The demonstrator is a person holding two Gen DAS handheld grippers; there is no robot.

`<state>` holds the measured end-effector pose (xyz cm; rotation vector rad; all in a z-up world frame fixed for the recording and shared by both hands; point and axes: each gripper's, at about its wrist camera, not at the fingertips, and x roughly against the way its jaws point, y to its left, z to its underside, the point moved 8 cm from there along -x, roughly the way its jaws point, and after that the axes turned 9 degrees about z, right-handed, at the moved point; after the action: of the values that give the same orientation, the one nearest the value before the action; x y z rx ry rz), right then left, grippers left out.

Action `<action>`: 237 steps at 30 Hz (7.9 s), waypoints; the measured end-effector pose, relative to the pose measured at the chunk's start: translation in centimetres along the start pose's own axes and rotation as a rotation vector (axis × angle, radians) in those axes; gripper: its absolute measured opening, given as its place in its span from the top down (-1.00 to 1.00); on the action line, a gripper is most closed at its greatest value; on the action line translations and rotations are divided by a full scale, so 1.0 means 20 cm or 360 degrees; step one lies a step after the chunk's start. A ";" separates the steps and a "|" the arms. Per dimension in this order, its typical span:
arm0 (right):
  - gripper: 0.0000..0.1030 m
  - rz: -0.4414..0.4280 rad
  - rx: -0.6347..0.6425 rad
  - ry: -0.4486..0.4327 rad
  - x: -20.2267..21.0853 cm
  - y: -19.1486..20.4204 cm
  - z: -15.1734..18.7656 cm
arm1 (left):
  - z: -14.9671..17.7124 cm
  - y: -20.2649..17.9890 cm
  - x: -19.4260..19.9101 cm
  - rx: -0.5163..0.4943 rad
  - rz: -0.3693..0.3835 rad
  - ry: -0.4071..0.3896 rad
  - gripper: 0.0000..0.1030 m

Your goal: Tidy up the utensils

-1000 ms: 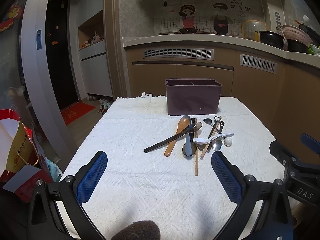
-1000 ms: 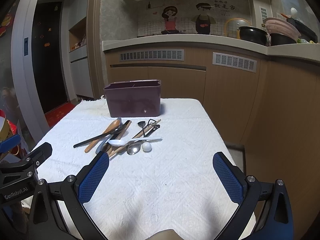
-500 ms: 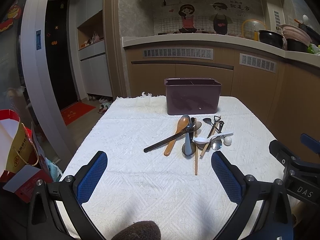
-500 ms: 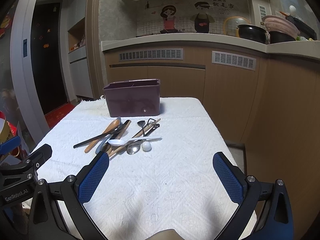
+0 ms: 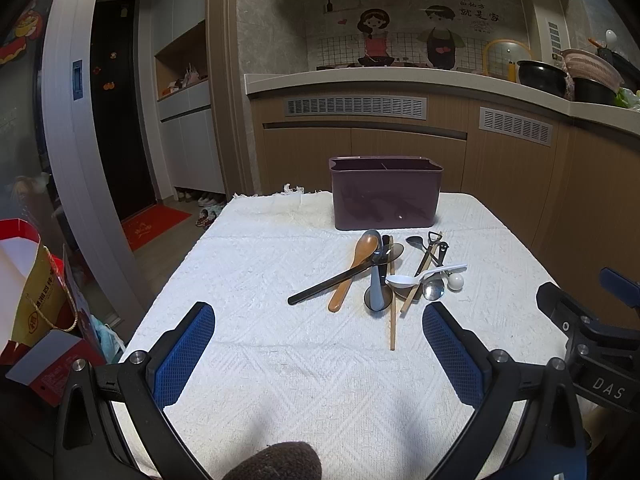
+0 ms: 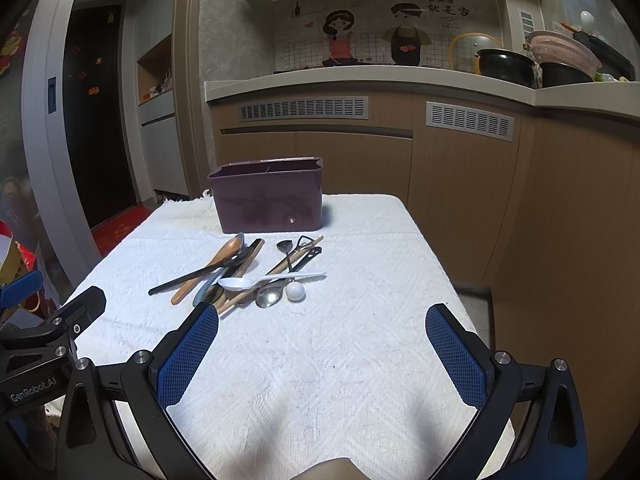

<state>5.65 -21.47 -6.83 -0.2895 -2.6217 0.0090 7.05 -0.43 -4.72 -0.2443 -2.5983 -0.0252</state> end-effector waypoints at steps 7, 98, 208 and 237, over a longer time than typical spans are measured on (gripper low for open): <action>-1.00 -0.0008 0.0009 0.0005 0.00 0.01 0.00 | 0.00 0.00 0.00 -0.0001 0.0000 0.0001 -1.00; -1.00 0.0014 0.0039 0.0192 -0.84 -0.07 -0.25 | -0.08 -0.27 -1.19 -0.0493 0.0605 0.0754 0.05; 0.84 0.0000 0.0409 -0.0777 -0.95 0.44 -1.47 | -1.40 0.03 -0.91 0.0074 0.0695 -0.0262 0.43; 0.01 -0.0412 0.0222 0.0129 -1.10 0.30 -0.73 | -0.70 0.12 -1.06 -0.0003 0.0687 0.0279 -0.31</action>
<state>32.65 -20.90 -4.87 0.0968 -2.5435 0.0895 32.42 -2.63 -3.54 -0.7614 -2.3222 0.1000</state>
